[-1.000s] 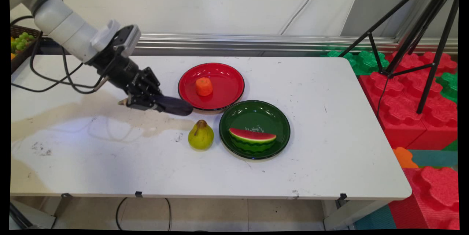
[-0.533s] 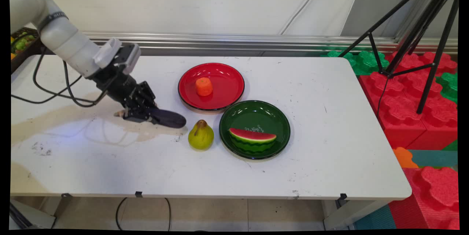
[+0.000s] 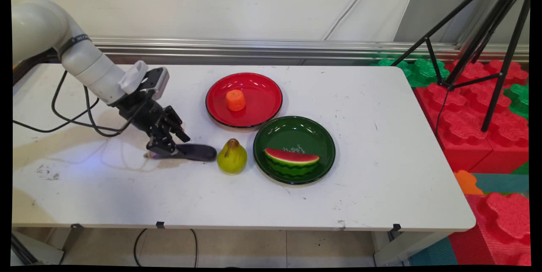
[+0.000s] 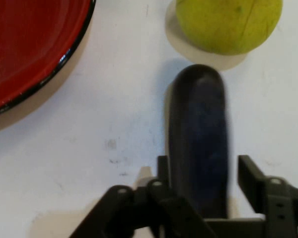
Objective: Place the picked object on the table
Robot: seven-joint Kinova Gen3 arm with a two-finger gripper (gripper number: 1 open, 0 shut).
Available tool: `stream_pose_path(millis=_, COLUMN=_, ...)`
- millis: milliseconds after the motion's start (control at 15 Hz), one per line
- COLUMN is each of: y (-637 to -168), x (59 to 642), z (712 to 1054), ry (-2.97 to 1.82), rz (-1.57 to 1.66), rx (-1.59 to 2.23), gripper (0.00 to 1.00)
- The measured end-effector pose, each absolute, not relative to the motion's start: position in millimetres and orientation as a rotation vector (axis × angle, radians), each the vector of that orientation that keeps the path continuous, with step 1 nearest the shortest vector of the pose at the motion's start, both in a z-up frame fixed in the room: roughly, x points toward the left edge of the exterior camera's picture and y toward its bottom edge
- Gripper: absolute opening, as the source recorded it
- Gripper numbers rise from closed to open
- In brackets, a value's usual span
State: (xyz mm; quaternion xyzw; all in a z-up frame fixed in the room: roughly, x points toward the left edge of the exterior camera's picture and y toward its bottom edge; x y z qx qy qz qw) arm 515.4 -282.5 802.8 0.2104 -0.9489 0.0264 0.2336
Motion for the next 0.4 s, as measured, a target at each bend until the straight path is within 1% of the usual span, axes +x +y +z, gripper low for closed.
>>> stream_pose_path(millis=400, y=-280.2, x=519.1, z=794.7, ry=-2.609, rz=0.053, rx=0.572, gripper=1.00)
